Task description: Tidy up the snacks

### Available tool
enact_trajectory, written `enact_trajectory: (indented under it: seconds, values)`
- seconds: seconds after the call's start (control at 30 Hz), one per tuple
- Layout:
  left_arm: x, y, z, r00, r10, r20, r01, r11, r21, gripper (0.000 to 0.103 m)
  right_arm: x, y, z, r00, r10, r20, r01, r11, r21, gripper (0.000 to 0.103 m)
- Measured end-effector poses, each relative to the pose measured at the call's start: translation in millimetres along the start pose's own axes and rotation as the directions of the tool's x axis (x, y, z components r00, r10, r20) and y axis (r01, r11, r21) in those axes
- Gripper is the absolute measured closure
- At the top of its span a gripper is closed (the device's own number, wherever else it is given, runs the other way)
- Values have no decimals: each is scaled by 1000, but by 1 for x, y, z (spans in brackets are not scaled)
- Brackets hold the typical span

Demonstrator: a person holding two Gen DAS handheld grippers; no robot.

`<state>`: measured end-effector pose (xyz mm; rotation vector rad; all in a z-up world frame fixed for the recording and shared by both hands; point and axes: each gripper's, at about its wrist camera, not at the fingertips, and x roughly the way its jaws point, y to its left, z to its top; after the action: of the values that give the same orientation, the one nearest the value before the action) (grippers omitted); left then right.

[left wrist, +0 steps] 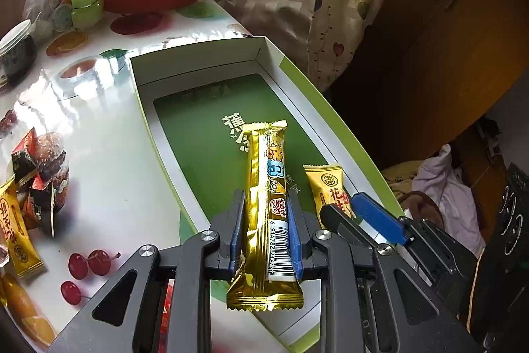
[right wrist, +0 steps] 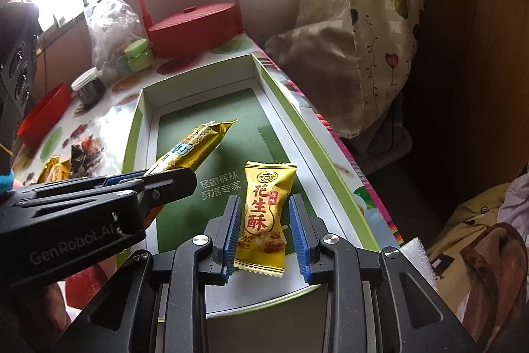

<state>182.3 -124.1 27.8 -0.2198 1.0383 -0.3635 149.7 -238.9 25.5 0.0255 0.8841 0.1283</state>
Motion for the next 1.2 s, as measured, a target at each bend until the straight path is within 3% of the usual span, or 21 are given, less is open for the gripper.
enact_trajectory:
  seconds: [0.27, 0.8, 1.2]
  values:
    - [-7, 0, -1, 1000, -21, 13, 21, 1000, -1, 65, -4, -2, -1, 1000, -10, 7, 10, 1000, 11, 65]
    - [-24, 5, -5, 999, 0, 38, 0, 1000, -4, 64, -17, -5, -3, 999, -23, 31, 22, 999, 36, 53]
    - [-44, 12, -17, 991, 101, 85, -102, 995, 7, 64, -33, -2, -3, 998, -5, 70, 1, 999, 47, 49]
